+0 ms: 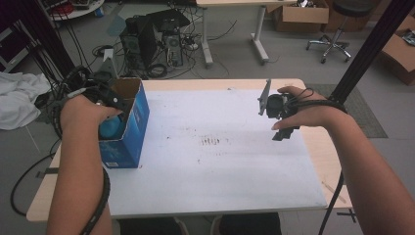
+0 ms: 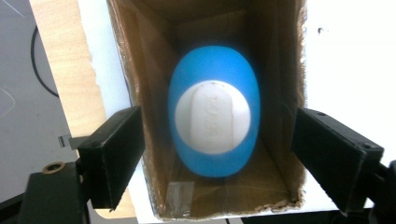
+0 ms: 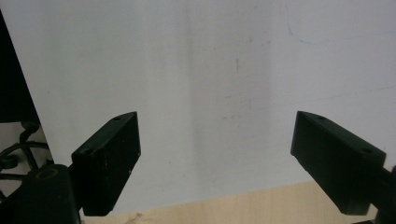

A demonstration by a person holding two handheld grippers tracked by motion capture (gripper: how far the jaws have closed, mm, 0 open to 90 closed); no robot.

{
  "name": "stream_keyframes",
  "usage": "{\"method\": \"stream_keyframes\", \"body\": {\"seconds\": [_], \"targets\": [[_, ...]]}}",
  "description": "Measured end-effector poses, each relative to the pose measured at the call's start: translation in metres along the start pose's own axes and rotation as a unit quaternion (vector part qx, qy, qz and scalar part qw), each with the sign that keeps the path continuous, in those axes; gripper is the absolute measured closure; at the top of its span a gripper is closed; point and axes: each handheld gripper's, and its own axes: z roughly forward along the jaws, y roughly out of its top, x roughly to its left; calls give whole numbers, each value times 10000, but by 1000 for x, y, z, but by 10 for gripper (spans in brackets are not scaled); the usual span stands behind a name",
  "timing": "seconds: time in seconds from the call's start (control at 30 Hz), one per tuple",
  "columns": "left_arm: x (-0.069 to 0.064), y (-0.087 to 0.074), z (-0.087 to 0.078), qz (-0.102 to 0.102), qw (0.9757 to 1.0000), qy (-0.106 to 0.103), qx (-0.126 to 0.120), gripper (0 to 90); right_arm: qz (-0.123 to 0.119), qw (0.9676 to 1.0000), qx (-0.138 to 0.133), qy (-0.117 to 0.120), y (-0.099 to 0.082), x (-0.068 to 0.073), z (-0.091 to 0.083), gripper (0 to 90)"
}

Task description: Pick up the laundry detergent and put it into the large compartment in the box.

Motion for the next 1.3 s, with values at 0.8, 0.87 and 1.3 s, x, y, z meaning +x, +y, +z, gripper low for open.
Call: {"method": "stream_keyframes", "body": {"seconds": [0.8, 0.87, 1.3], "targets": [[-9, -5, -22, 306, 9995, 79, -9, 2, -23, 10000, 41, 2, 0, 3, -2, 159], [-12, -6, -28, 360, 9993, 97, -90, 2, -25, 10000, 24, 2, 0, 3, -3, 159], [-48, -7, -60, 1588, 9862, 51, -457, 1, -23, 10000, 72, 9, 1, 1, -6, 159]]}}
